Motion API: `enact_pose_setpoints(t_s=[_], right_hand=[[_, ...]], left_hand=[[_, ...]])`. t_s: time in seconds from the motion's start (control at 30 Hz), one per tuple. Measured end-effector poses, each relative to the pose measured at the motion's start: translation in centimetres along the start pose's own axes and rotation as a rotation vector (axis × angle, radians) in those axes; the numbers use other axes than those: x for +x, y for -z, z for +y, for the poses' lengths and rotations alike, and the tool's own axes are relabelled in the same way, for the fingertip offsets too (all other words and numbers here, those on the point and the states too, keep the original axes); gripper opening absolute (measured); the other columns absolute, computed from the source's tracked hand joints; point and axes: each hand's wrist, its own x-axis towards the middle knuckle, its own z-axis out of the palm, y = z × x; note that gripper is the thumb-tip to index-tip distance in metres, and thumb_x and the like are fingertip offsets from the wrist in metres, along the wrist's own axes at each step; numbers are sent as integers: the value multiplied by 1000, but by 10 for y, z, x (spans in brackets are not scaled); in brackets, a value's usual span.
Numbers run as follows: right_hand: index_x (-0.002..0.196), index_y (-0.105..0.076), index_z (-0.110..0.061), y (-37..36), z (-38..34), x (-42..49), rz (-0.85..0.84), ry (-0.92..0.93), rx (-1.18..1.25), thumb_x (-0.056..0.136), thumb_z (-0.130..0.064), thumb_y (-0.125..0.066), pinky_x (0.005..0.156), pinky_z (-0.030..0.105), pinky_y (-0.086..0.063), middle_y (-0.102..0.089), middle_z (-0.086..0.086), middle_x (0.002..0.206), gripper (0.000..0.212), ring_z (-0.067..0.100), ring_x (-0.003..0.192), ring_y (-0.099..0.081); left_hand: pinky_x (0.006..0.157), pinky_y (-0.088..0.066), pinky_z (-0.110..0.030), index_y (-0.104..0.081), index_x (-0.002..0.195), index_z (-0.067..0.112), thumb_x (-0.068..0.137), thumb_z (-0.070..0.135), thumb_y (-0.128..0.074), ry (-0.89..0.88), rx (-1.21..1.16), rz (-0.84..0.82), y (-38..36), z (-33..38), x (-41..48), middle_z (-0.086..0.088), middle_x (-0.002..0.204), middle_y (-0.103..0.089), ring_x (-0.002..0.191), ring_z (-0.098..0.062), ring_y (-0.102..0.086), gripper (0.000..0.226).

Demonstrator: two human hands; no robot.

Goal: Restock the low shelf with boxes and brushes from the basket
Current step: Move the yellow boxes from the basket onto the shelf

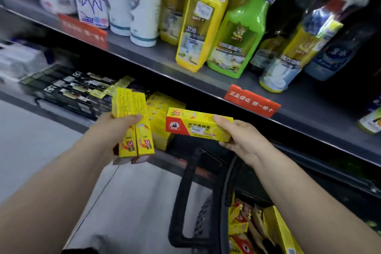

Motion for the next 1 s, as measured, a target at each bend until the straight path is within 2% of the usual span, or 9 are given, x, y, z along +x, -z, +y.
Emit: enact_pose_setpoints(t_s=[0.13, 0.23, 0.37, 0.43, 0.53, 0.63, 0.77, 0.9, 1.0], right_hand=[[92, -61, -17, -39, -3, 36, -57, -36, -22, 84, -28, -68, 59, 21, -53, -67, 0, 80, 16, 7, 67, -64], [101, -63, -11, -68, -6, 64, -79, -67, -95, 82, -33, -70, 58, 23, -55, -68, 2, 82, 30, 10, 68, -64], [120, -50, -3, -104, -1, 100, -91, -58, -161, 76, -38, -75, 65, 26, -58, -60, 8, 115, 61, 13, 79, -65], [125, -44, -3, -115, 6, 116, -87, -15, -306, 73, -36, -78, 76, 29, -58, -54, 8, 127, 70, 18, 93, -64], [140, -37, -7, -117, 18, 133, -85, 58, -781, 68, -37, -82, 97, 32, -46, -48, 10, 138, 90, 25, 121, -52], [135, -44, -12, -117, 23, 138, -139, 106, -1172, 69, -32, -82, 82, 30, -48, -53, 8, 132, 79, 23, 110, -57], [130, -47, -11, -125, 25, 137, -190, 168, -1308, 71, -27, -80, 76, 29, -47, -57, 9, 125, 70, 26, 107, -59], [126, -46, -6, -138, 27, 136, -217, 242, -1419, 76, -28, -77, 82, 32, -48, -57, 12, 123, 63, 28, 110, -56], [123, -45, -5, -146, 28, 135, -215, 236, -1472, 79, -26, -74, 72, 31, -46, -58, 12, 118, 57, 28, 106, -57]], left_hand=[[51, -54, -37, -56, 114, 6, 82, 22, -71, -4, -61, 79, 15, -2, 10, -18, 100, -67, 76, -34, -69, 39], [36, -49, -31, -56, 102, 10, 82, 19, -70, 11, -96, 111, 23, 1, 16, -12, 83, -67, 57, -25, -67, 26], [51, -54, -37, -59, 102, 14, 82, 23, -71, -21, -109, 149, 37, 7, 27, -9, 87, -69, 69, -28, -69, 26], [59, -54, -39, -60, 90, 19, 82, 24, -71, -44, -131, 169, 42, 9, 33, -7, 85, -70, 70, -29, -69, 15], [59, -55, -39, -60, 88, 20, 81, 25, -72, -60, -151, 175, 44, 13, 37, -6, 84, -71, 69, -28, -70, 14], [67, -57, -46, -61, 108, 15, 80, 27, -73, -58, -144, 161, 45, 15, 40, -8, 94, -71, 76, -31, -70, 33], [70, -57, -48, -59, 113, 15, 79, 27, -73, -50, -135, 148, 42, 14, 42, -7, 95, -72, 78, -29, -70, 38], [70, -56, -46, -59, 113, 14, 80, 25, -72, -41, -141, 137, 39, 13, 43, -8, 96, -71, 80, -29, -70, 37], [74, -56, -48, -59, 115, 14, 80, 26, -72, -38, -135, 139, 40, 13, 43, -9, 100, -70, 83, -30, -69, 39]])
